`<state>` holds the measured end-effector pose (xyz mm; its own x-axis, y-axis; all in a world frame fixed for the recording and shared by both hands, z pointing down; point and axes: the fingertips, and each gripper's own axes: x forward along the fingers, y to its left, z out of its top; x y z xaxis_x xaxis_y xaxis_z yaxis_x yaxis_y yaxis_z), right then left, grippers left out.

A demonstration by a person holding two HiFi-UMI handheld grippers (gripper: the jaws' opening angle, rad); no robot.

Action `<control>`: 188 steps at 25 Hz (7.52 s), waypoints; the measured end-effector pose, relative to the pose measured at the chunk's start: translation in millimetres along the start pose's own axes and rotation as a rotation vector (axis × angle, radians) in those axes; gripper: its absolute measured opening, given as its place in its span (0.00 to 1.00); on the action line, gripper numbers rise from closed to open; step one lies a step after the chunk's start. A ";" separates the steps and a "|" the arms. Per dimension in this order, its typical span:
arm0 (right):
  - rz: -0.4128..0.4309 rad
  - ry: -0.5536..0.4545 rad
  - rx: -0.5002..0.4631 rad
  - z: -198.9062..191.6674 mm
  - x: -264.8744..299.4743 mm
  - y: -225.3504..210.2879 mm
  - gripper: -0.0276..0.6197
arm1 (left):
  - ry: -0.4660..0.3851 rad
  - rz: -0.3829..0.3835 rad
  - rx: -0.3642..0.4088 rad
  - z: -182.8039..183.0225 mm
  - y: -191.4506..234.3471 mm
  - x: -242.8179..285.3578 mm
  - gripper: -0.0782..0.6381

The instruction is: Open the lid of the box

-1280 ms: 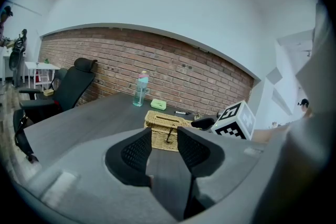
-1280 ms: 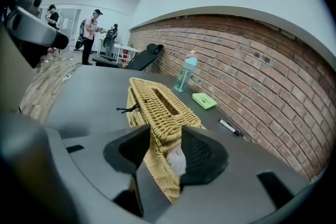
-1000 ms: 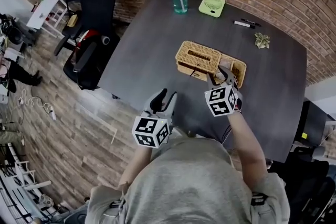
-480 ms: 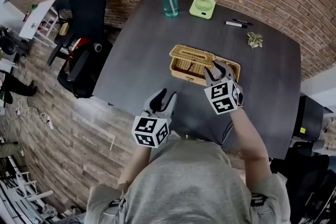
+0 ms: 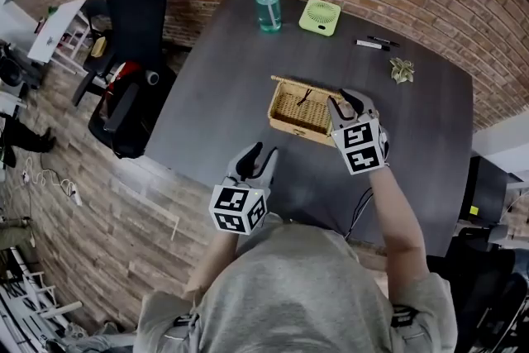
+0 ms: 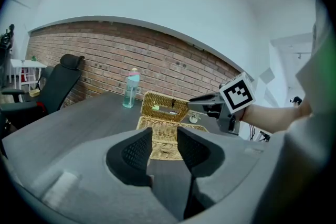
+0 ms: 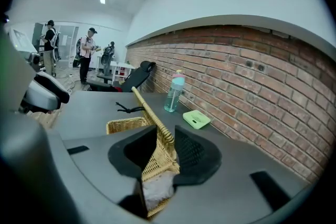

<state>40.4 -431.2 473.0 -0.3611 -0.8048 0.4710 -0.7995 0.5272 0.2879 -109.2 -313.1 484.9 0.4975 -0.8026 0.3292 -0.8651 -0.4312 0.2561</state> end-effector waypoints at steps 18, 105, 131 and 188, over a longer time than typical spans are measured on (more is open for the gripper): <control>-0.014 -0.040 0.078 17.4 38.9 -52.4 0.20 | 0.039 -0.025 -0.002 7.0 14.3 33.9 0.32; 0.023 -0.119 0.379 0.5 22.8 -45.1 0.11 | 0.015 0.017 0.015 12.9 1.9 27.4 0.28; -0.019 -0.229 0.358 -12.3 -156.7 130.6 0.05 | -0.019 -0.058 0.069 -34.2 -31.9 -107.9 0.15; 0.006 -0.339 0.380 -31.7 -338.9 323.2 0.05 | -0.071 -0.056 0.120 -99.7 -77.4 -321.5 0.15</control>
<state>-80.4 20.5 432.8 -0.4512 -0.8785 0.1569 -0.8924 0.4463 -0.0672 -195.9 19.4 449.9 0.5429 -0.8012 0.2518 -0.8398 -0.5188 0.1599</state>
